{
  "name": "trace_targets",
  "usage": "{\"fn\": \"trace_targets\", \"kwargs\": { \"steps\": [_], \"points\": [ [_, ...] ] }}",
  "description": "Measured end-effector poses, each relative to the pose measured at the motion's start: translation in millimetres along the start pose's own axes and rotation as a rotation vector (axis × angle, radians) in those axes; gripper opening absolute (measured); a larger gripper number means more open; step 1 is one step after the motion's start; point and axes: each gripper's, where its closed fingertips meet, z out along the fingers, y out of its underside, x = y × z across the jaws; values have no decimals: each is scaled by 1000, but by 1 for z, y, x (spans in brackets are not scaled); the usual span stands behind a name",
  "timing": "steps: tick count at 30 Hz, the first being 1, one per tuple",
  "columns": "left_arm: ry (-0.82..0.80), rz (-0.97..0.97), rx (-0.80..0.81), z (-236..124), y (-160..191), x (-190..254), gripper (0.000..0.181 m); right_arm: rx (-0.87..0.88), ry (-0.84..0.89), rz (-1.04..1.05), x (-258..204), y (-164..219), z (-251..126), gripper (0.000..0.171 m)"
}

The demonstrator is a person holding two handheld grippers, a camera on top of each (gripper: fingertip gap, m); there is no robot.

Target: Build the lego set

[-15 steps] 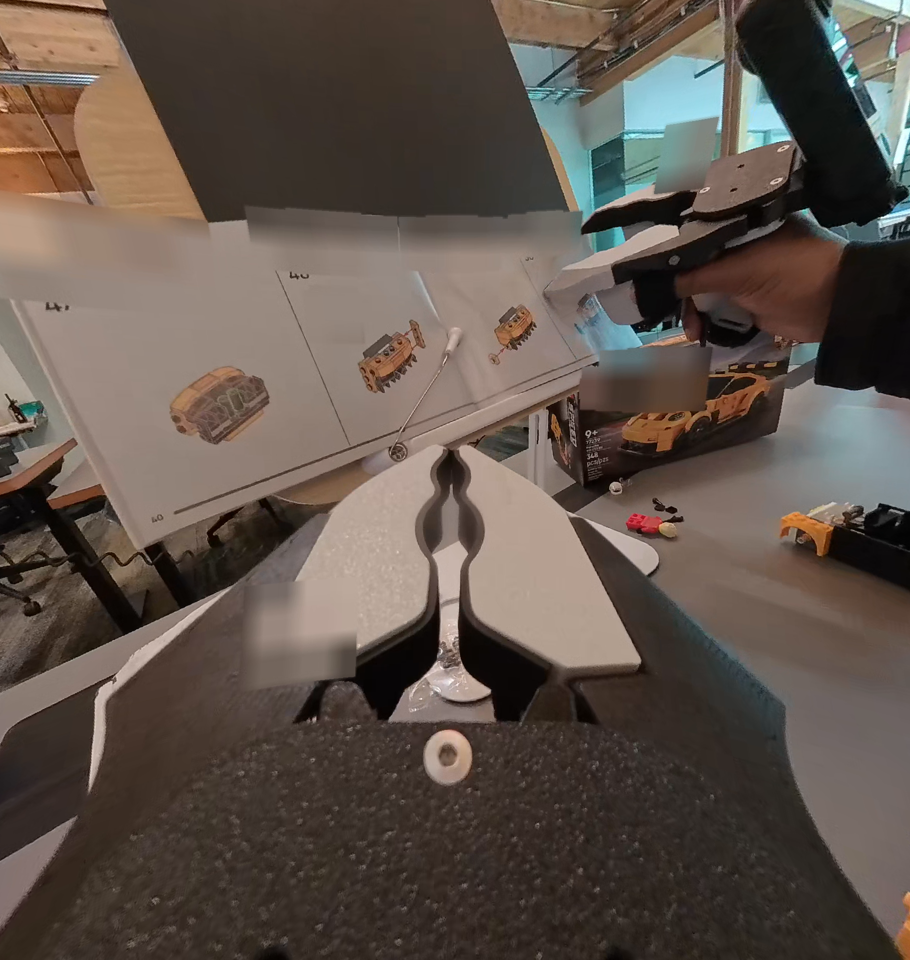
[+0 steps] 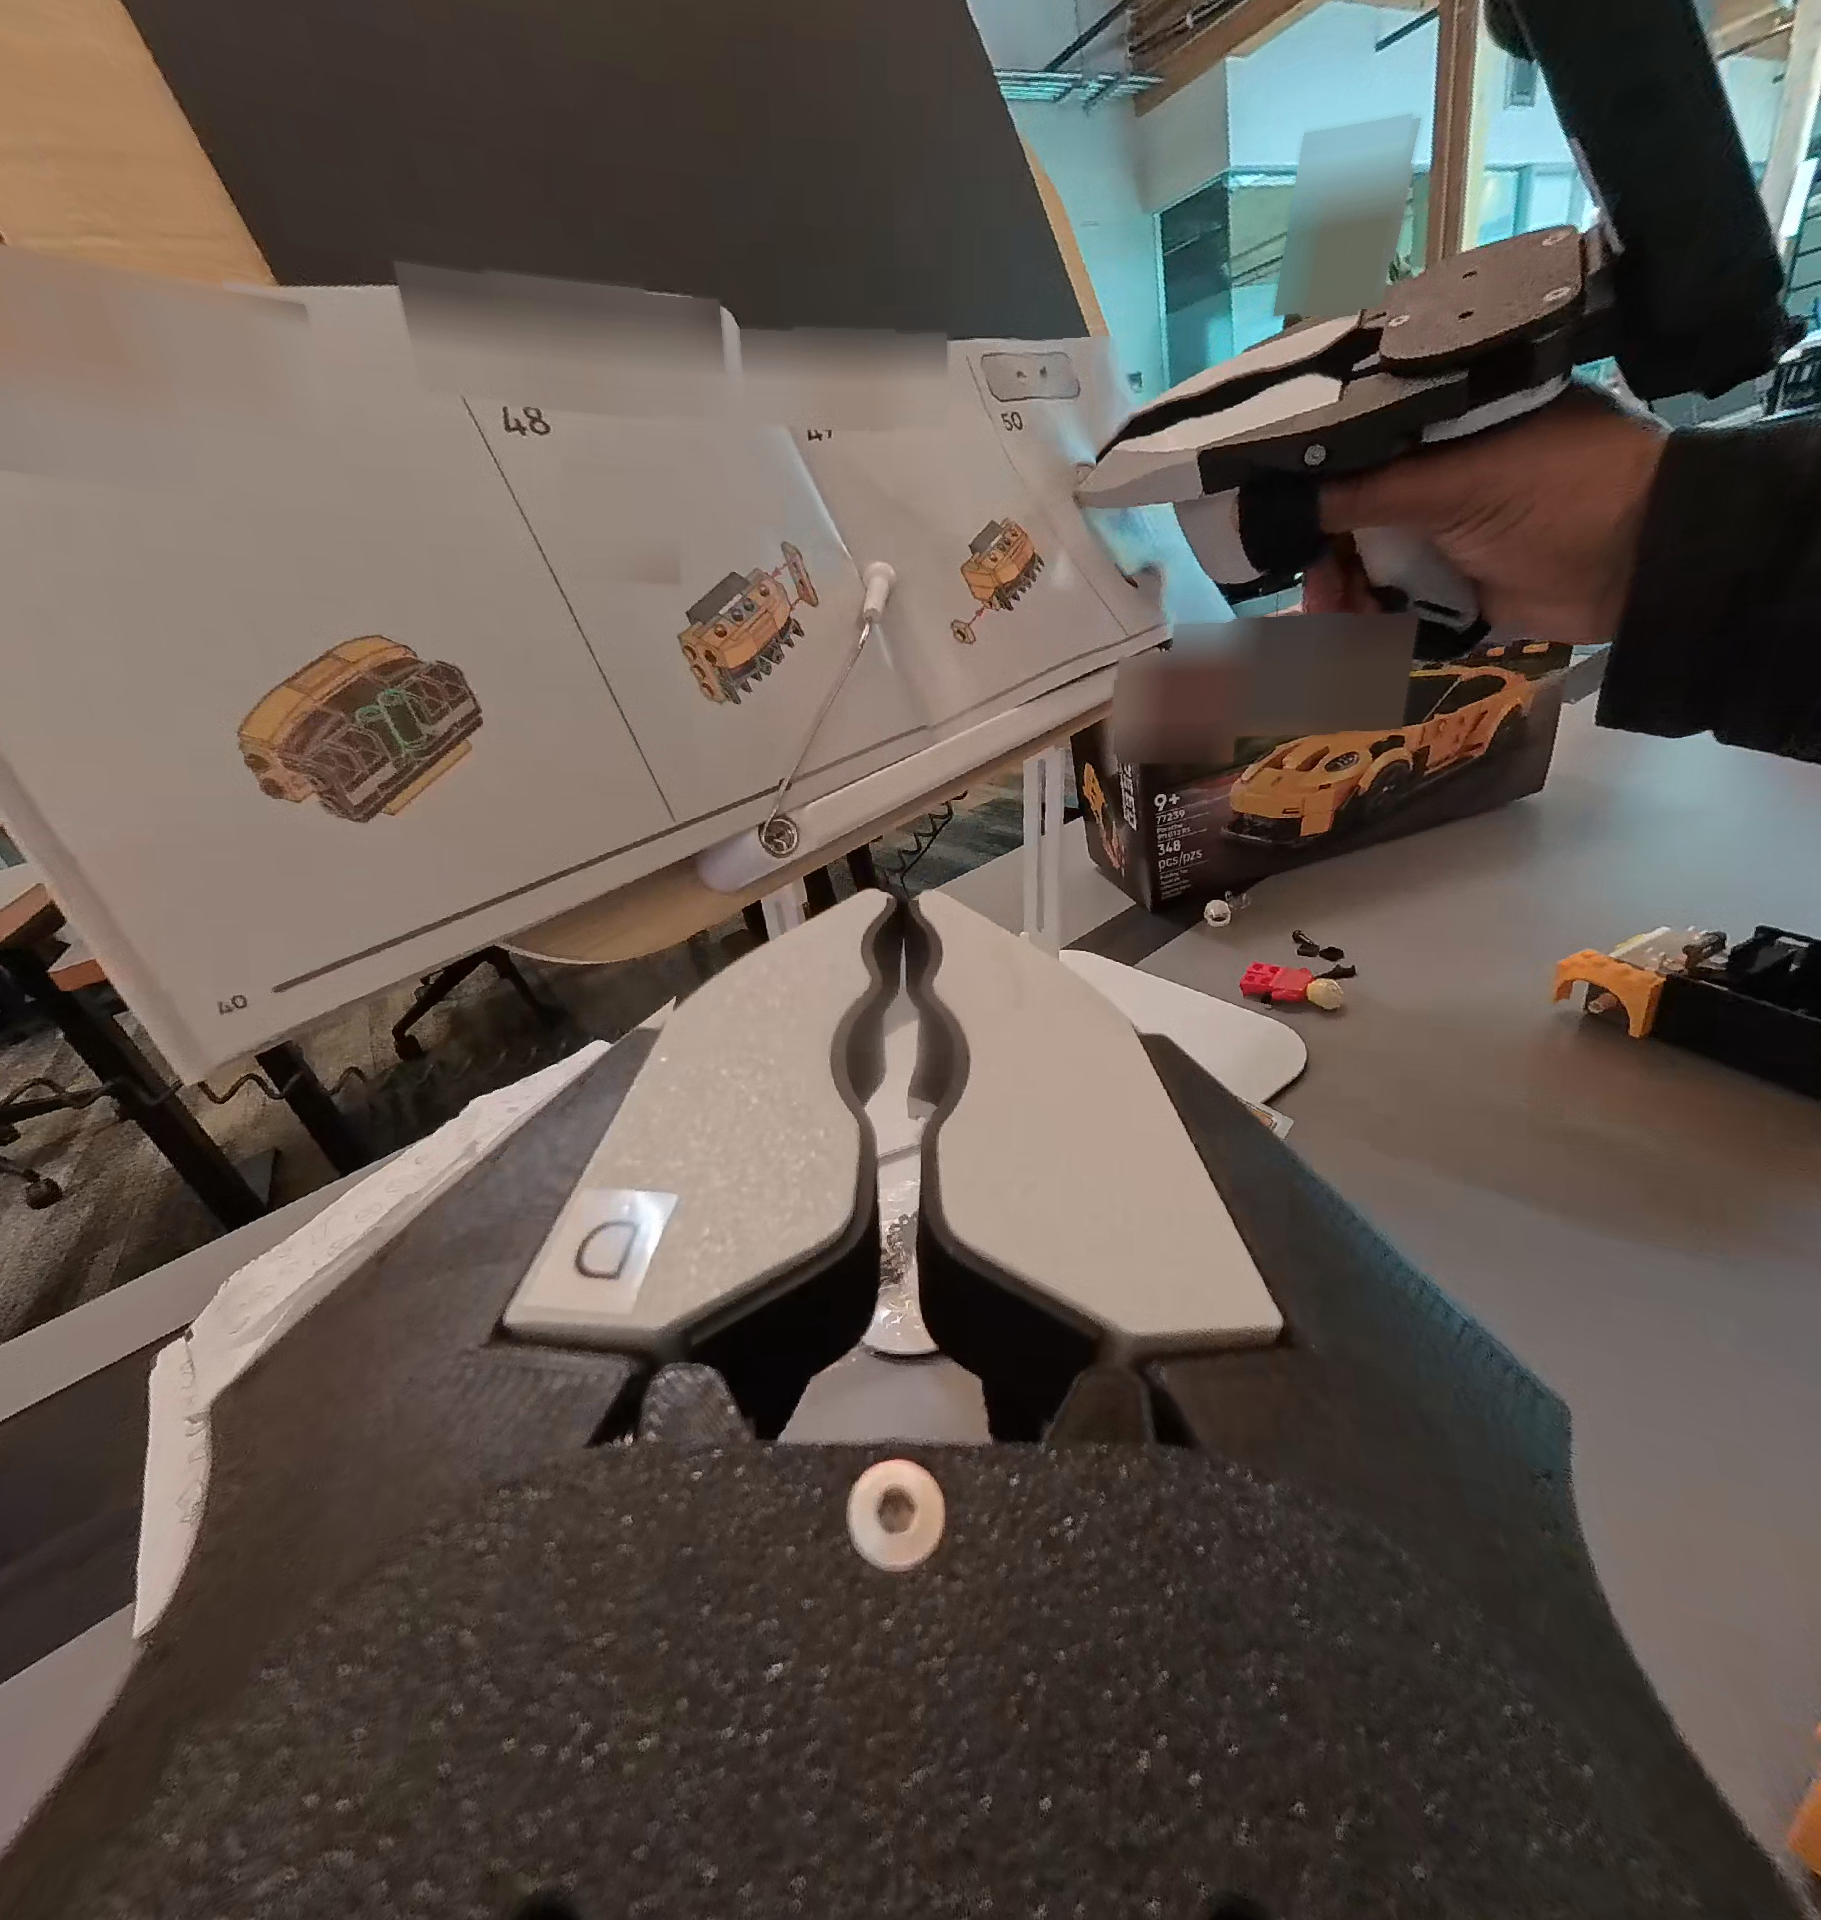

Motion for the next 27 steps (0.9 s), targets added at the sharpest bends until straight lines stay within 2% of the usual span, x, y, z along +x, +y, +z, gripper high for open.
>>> {"fn": "trace_targets", "kwargs": {
  "steps": [2,5,6,10,13,16,22,27],
  "points": [
    [0,4,-8,0,2,1,0,19,64,-41,10,-9,-4,31],
    [-3,2,-15,1,6,0,0,20,90,-17,29,-19,-4,69],
    [-2,2,-19,2,7,1,0,-16,55,6,29,-15,0,74],
    [5,18,-37,4,13,4,0,-56,10,-48,29,-5,8,67],
    [10,18,-43,4,15,5,0,-44,13,-88,27,-3,5,42],
    [15,20,-54,5,18,6,0,-24,19,-138,20,-4,4,27],
    [14,26,-60,5,19,6,0,54,92,-199,21,-16,-12,21],
    [25,33,-49,5,13,11,1,175,102,-355,1,-35,-44,17]
  ]
}}
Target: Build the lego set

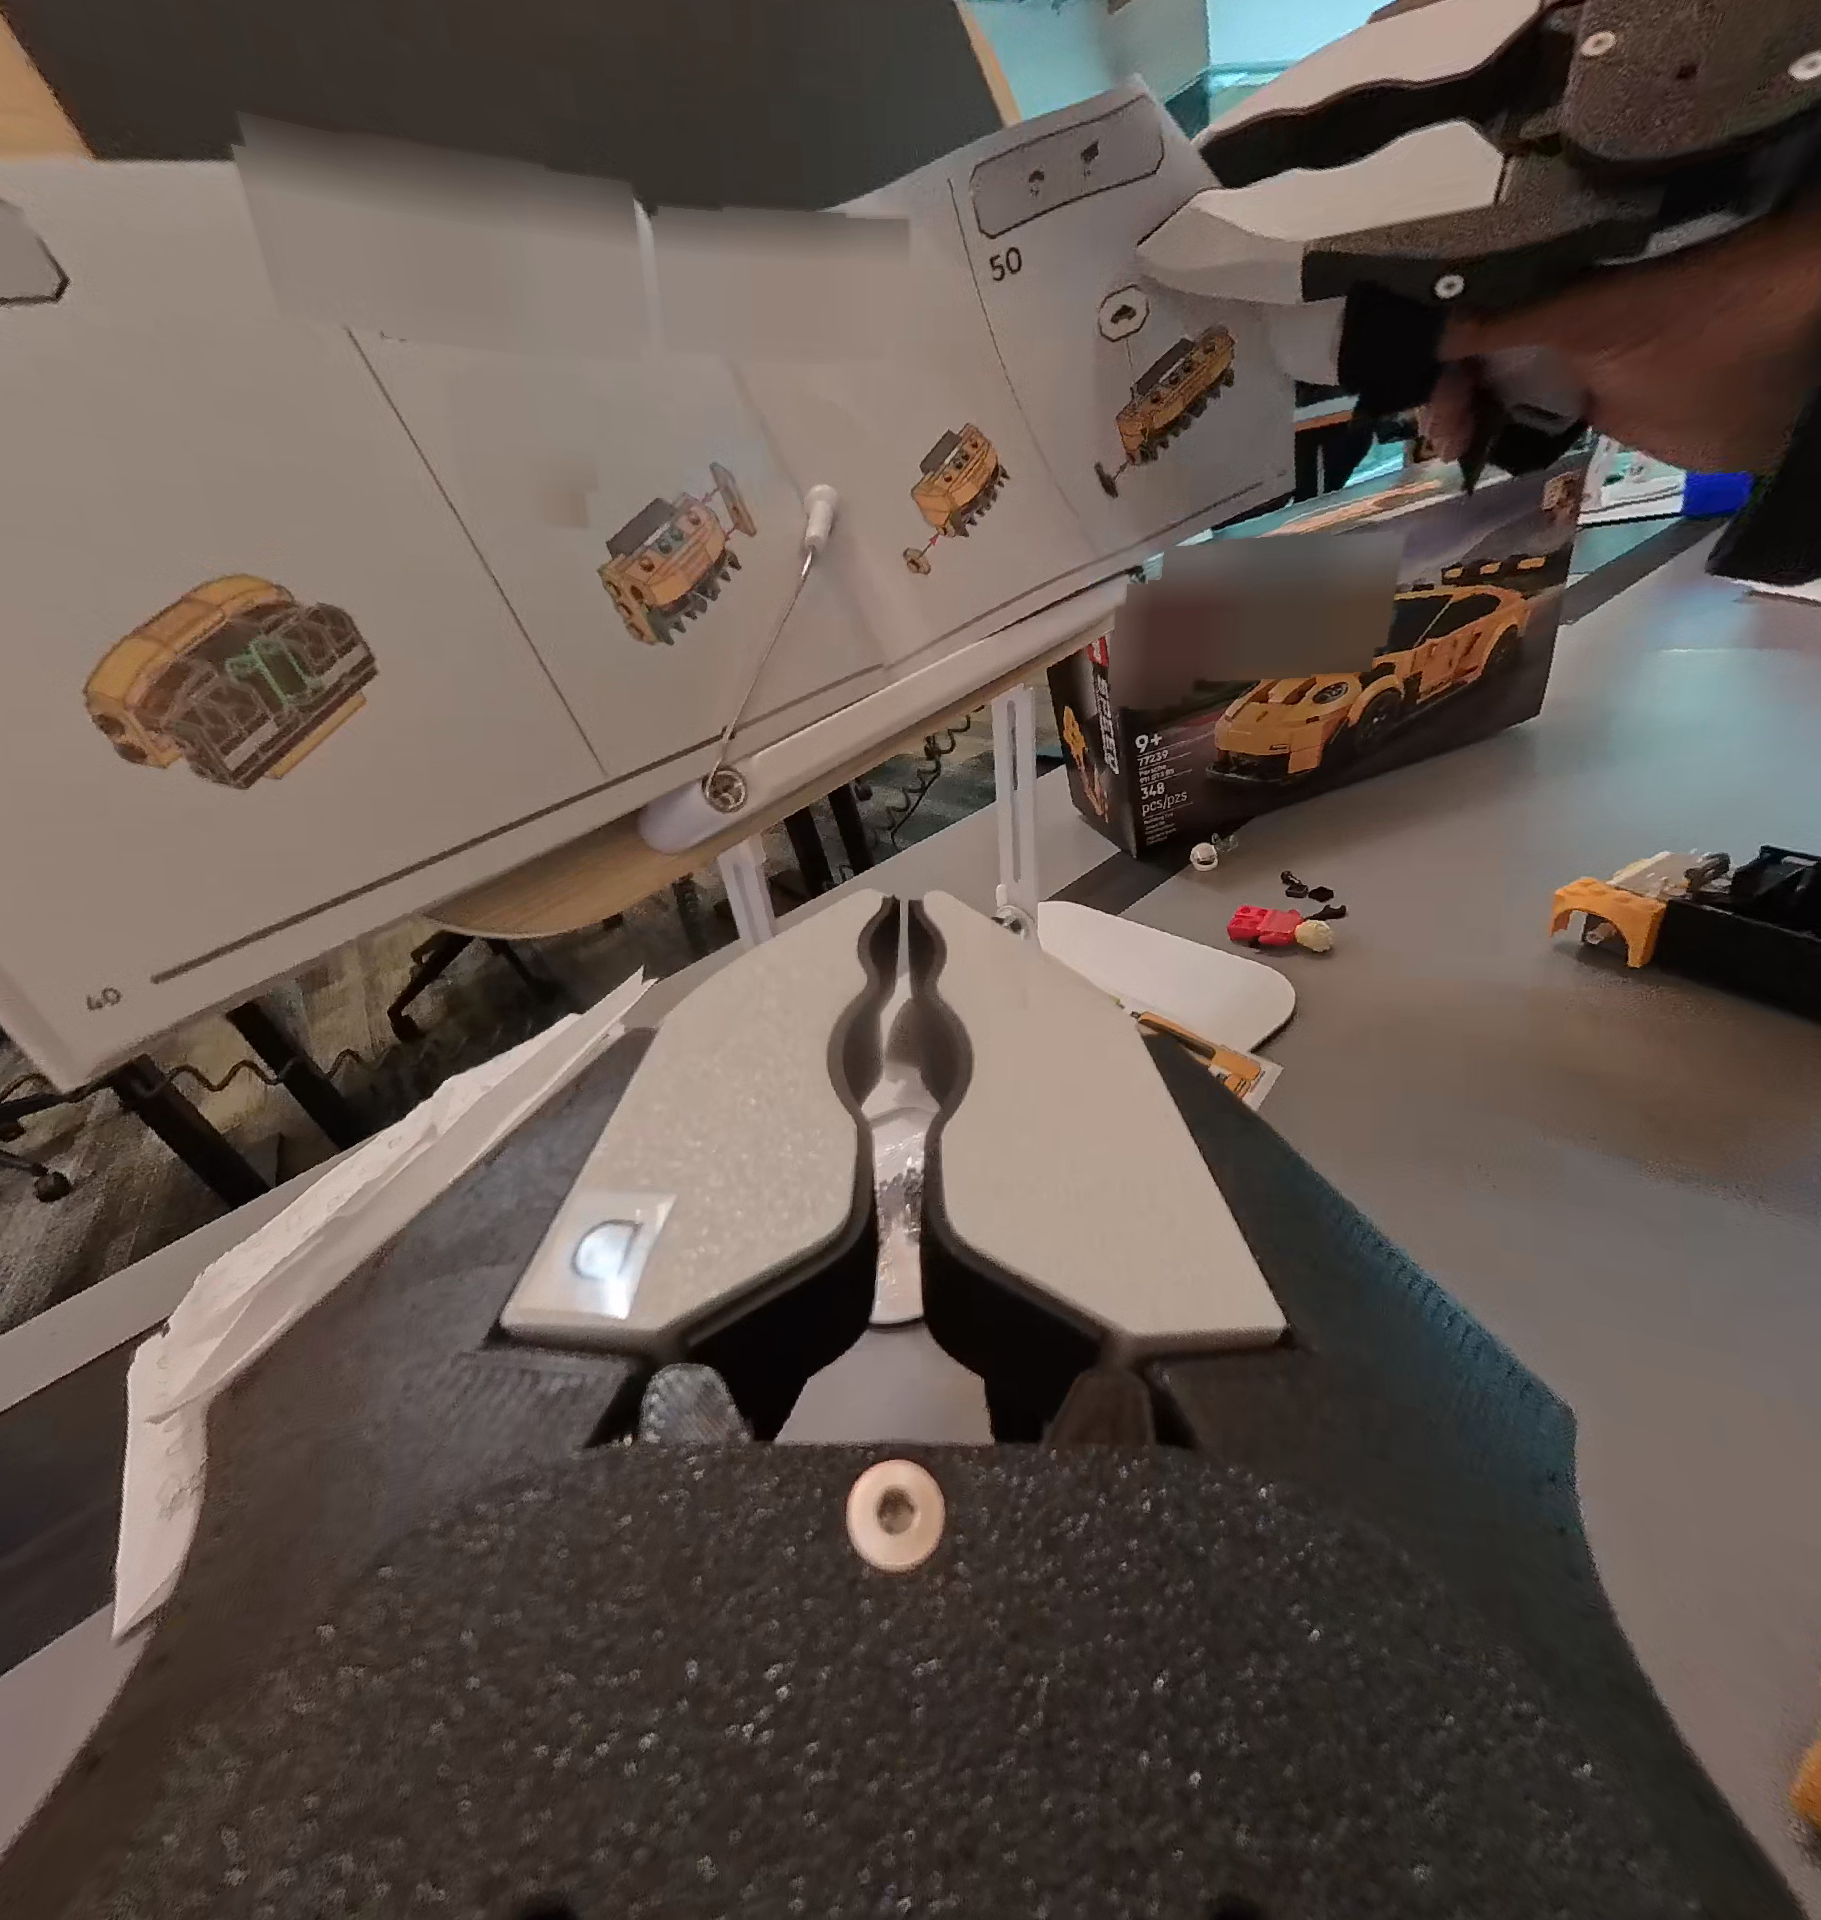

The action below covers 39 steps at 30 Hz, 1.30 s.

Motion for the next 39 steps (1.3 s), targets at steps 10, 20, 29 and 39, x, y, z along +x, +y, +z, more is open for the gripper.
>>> {"fn": "trace_targets", "kwargs": {
  "steps": [10,20,29,39],
  "points": [
    [56,21,-26,7,-3,28,3,-41,0,61,-6,8,-11,34],
    [71,22,-58,9,5,35,3,-134,14,60,4,36,12,22],
    [75,21,-76,10,11,34,2,-157,37,91,14,39,12,37],
    [84,20,-88,11,14,36,3,-173,-22,156,18,33,31,60]
  ]
}}
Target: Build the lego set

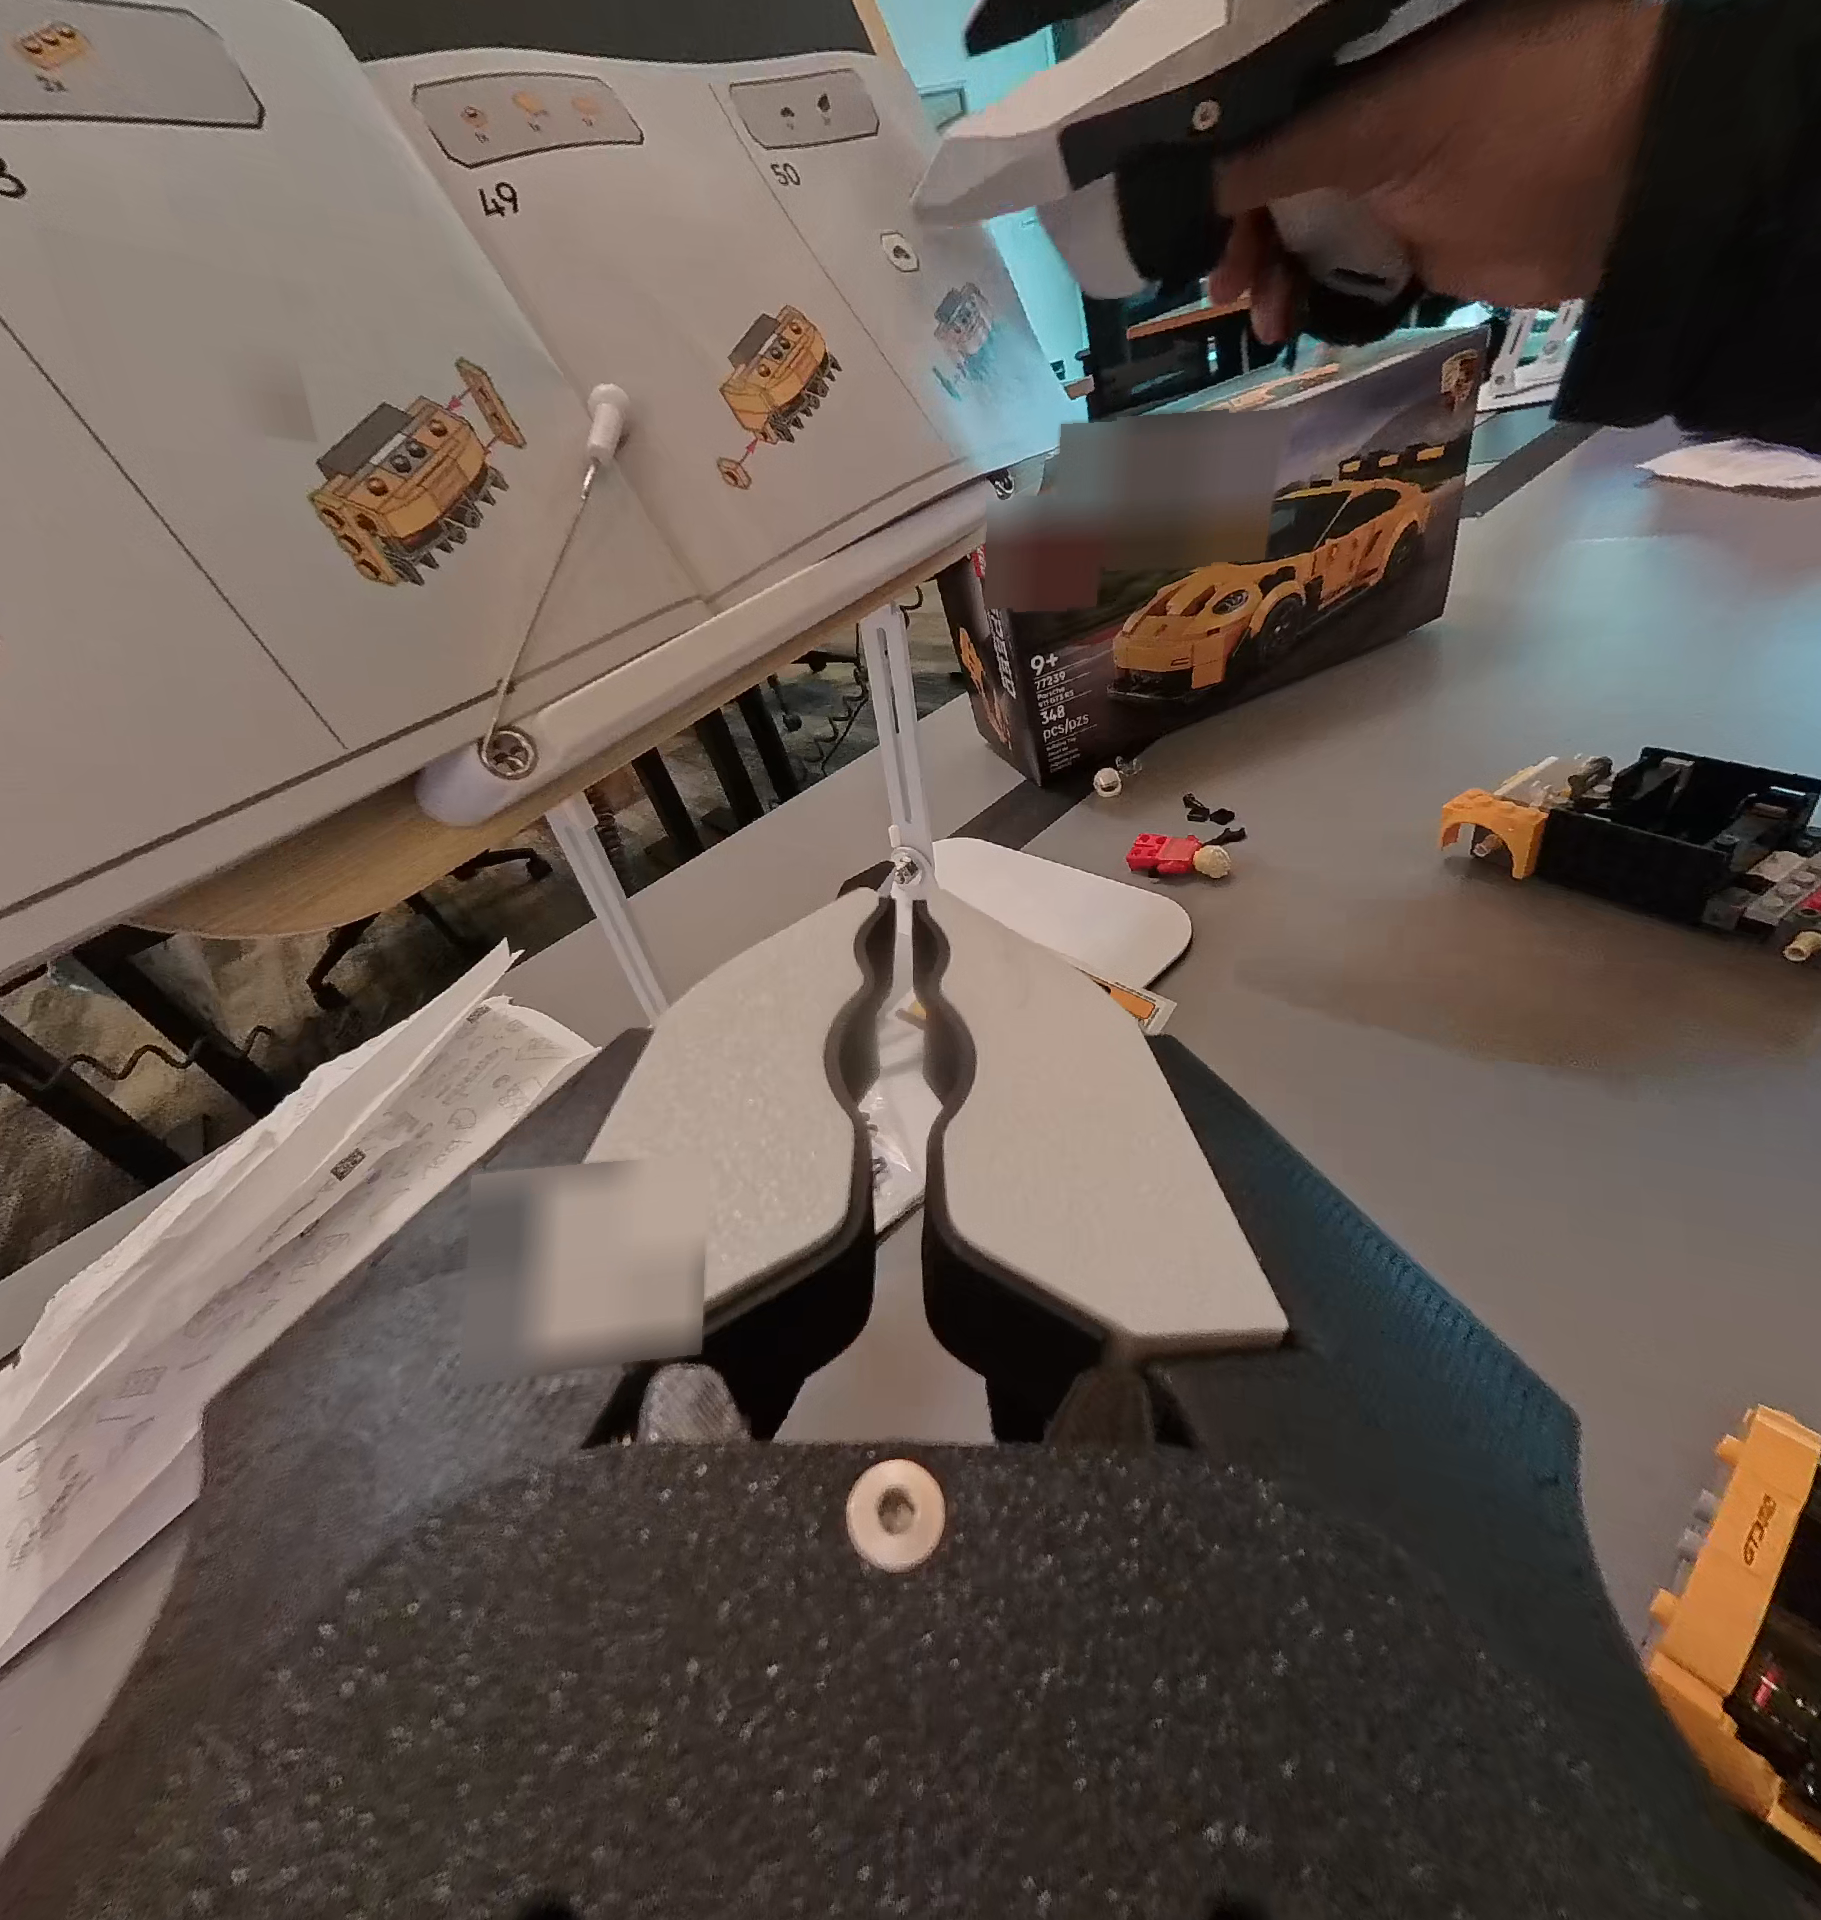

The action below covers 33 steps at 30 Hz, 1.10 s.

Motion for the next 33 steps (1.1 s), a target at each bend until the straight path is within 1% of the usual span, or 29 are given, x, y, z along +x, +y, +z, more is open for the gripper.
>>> {"fn": "trace_targets", "kwargs": {
  "steps": [2,3,5,7,10,15,19,22,23,24,27,30,33],
  "points": [
    [1,4,-1,0,0,0,3,-24,-54,52,-6,2,12,66],
    [0,6,-1,-1,0,0,3,-28,-78,77,-7,2,16,66],
    [-1,7,0,-1,0,-1,3,-29,-118,119,-9,1,21,63],
    [-1,3,2,-2,0,-3,2,-29,-117,129,-6,1,21,58],
    [5,-5,-2,-1,2,-3,3,-21,-102,114,-2,3,20,44],
    [15,7,-10,0,4,0,2,-7,-76,35,-7,6,16,0],
    [15,2,-14,0,5,-1,2,10,-39,24,-3,4,14,1],
    [17,-2,-17,1,6,0,2,23,-24,63,8,-2,15,42],
    [20,-4,-19,1,7,0,2,5,-39,88,9,-2,17,50],
    [22,-2,-21,1,7,1,2,-18,-59,108,9,1,20,51],
    [26,3,-24,2,8,3,2,-26,-84,108,7,3,23,44],
    [27,-3,-22,2,7,3,2,-32,-91,86,5,6,22,25],
    [29,0,-27,2,8,3,2,-40,-100,83,3,7,20,12]
  ]
}}
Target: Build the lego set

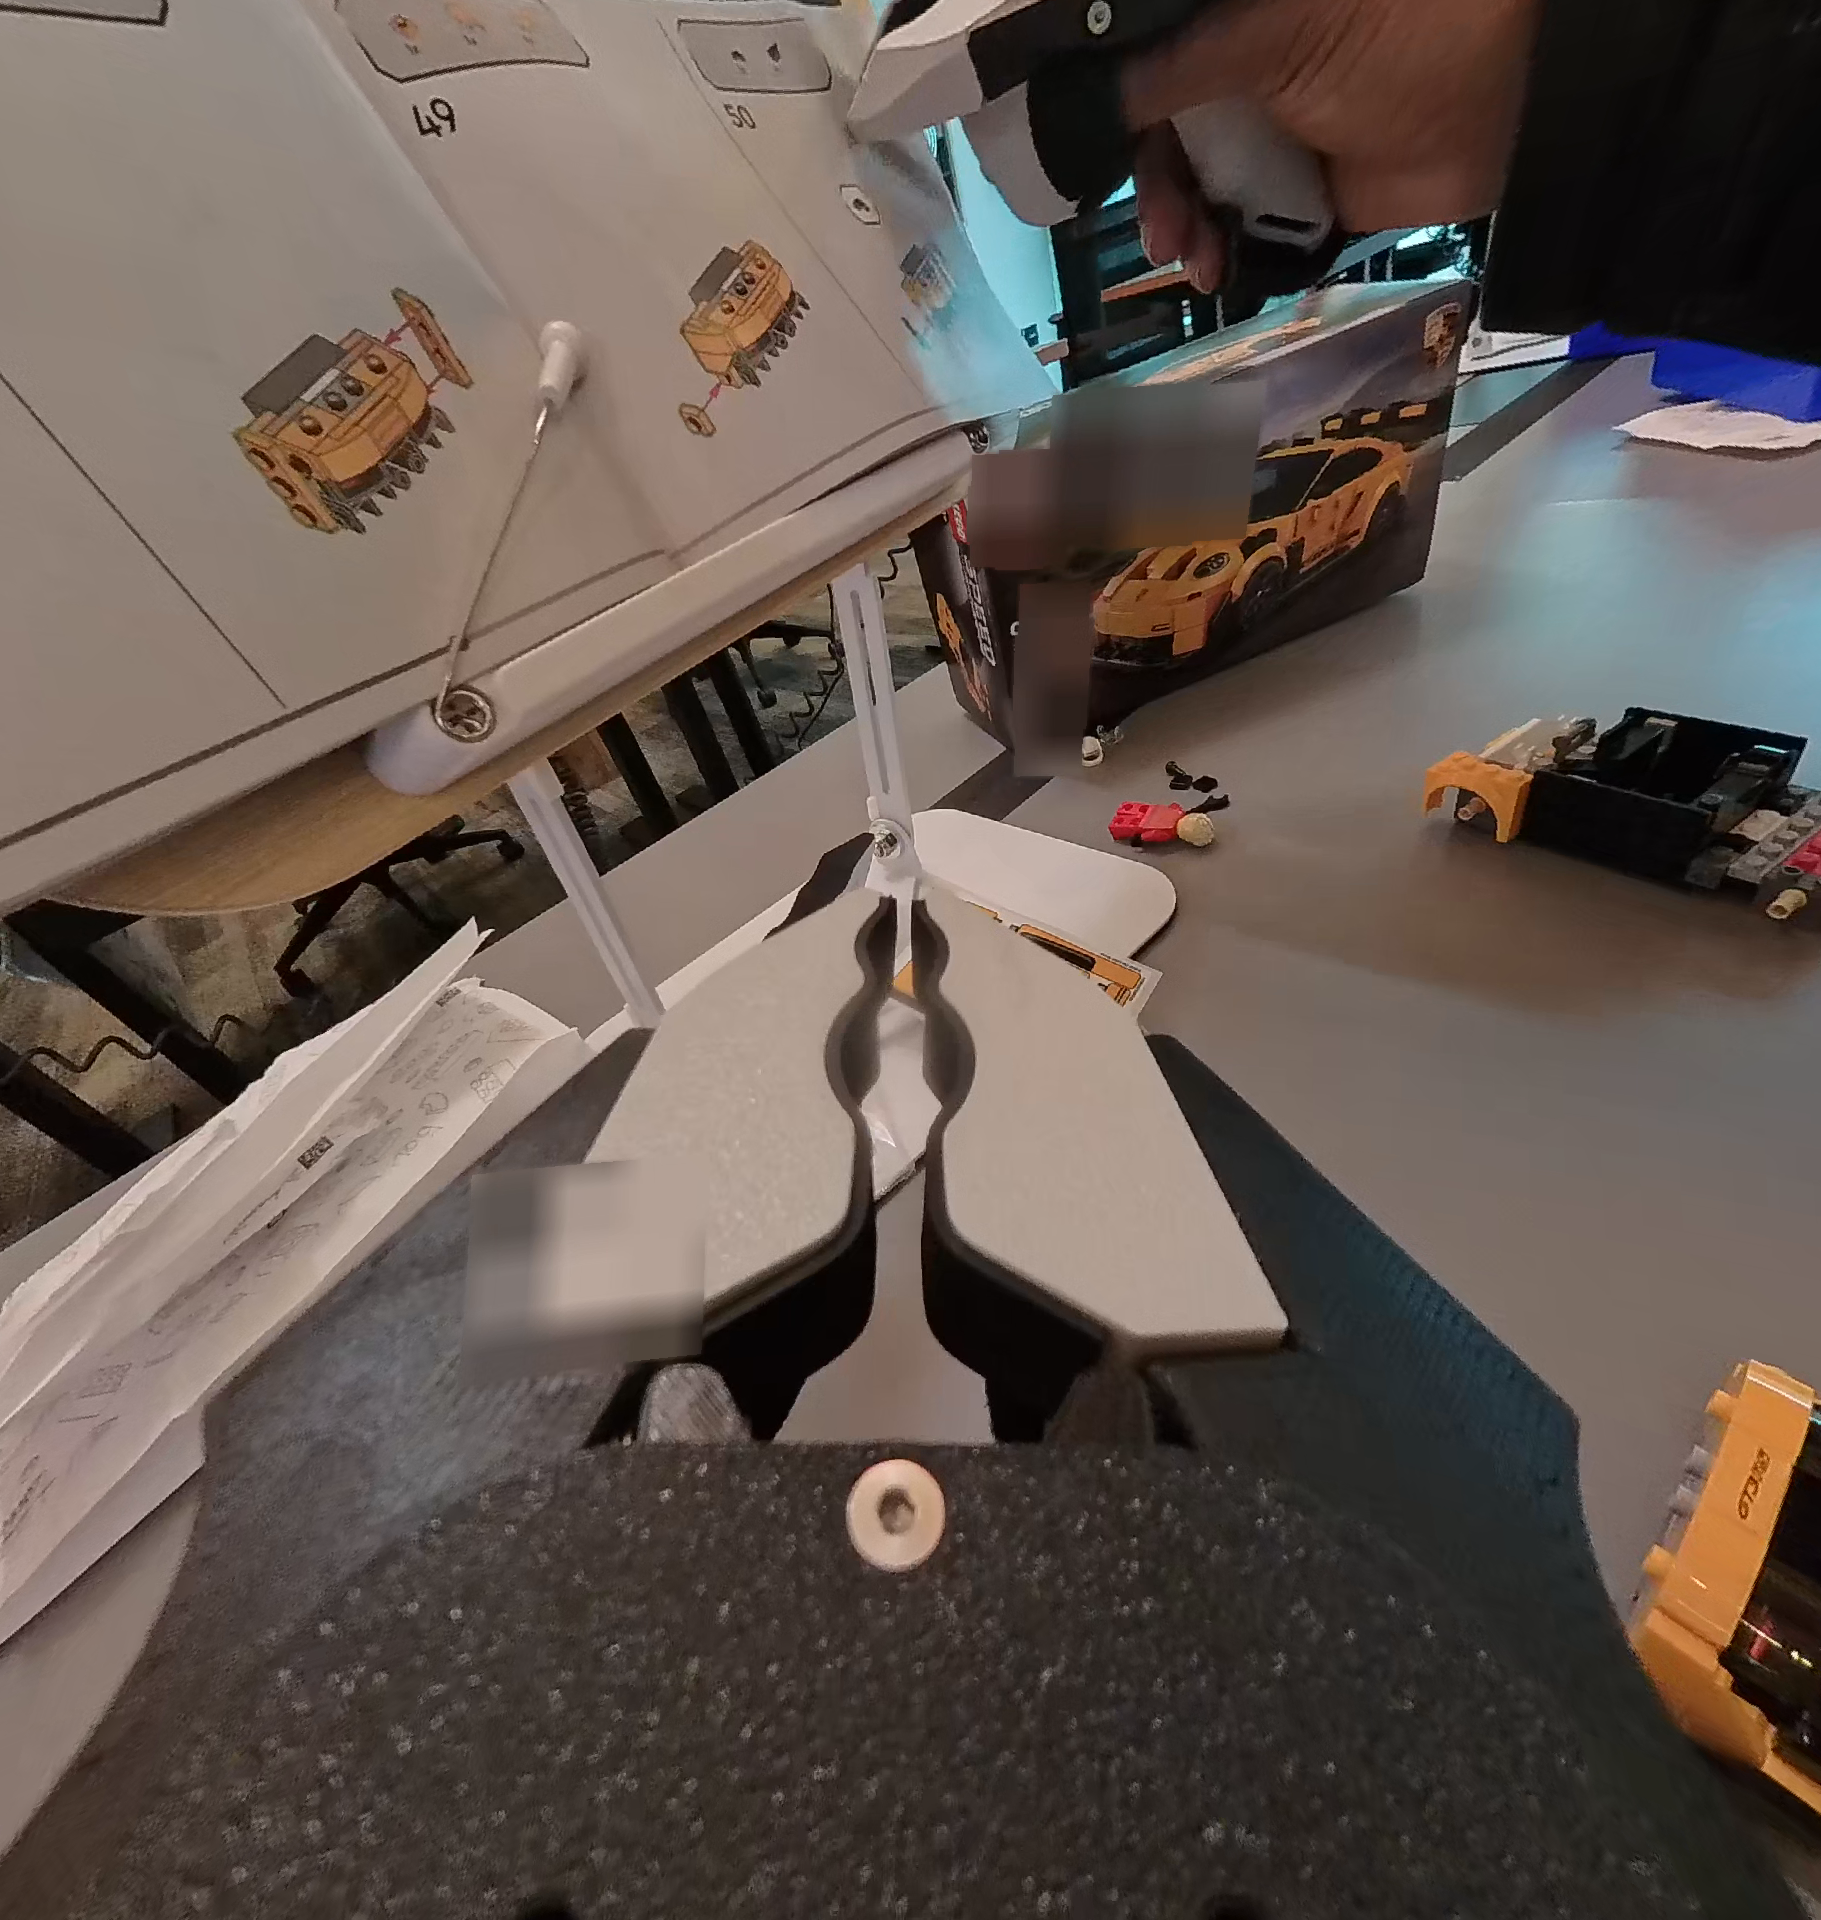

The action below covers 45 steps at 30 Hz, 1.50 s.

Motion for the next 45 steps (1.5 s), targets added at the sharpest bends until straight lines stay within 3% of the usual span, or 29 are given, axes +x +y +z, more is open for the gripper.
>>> {"fn": "trace_targets", "kwargs": {
  "steps": [2,6,8,10,22,26,27,30,31,35,38,45],
  "points": [
    [1,1,0,0,0,0,2,0,-10,-11,-4,1,-1,0],
    [2,1,-6,0,2,0,2,9,44,-38,0,-1,-2,1],
    [2,-1,-9,0,3,0,2,24,73,-24,7,-5,-2,28],
    [5,-5,-11,1,3,0,2,10,65,25,11,-4,1,39],
    [14,-3,-15,1,4,3,2,-13,-30,56,-1,3,4,0],
    [15,-4,-18,1,6,2,2,-11,7,12,1,0,1,0],
    [14,-3,-19,1,6,1,2,8,37,-6,5,-4,-2,3],
    [16,-8,-21,1,7,1,2,23,55,4,10,-11,-1,42],
    [18,-9,-22,2,8,1,2,7,47,21,11,-9,1,47],
    [23,-3,-24,2,9,2,2,0,4,62,6,-3,8,42],
    [26,-9,-26,2,10,2,2,-11,-7,44,2,-1,8,27],
    [25,-7,-28,2,11,2,2,7,18,-1,-4,-4,5,11]
  ]
}}
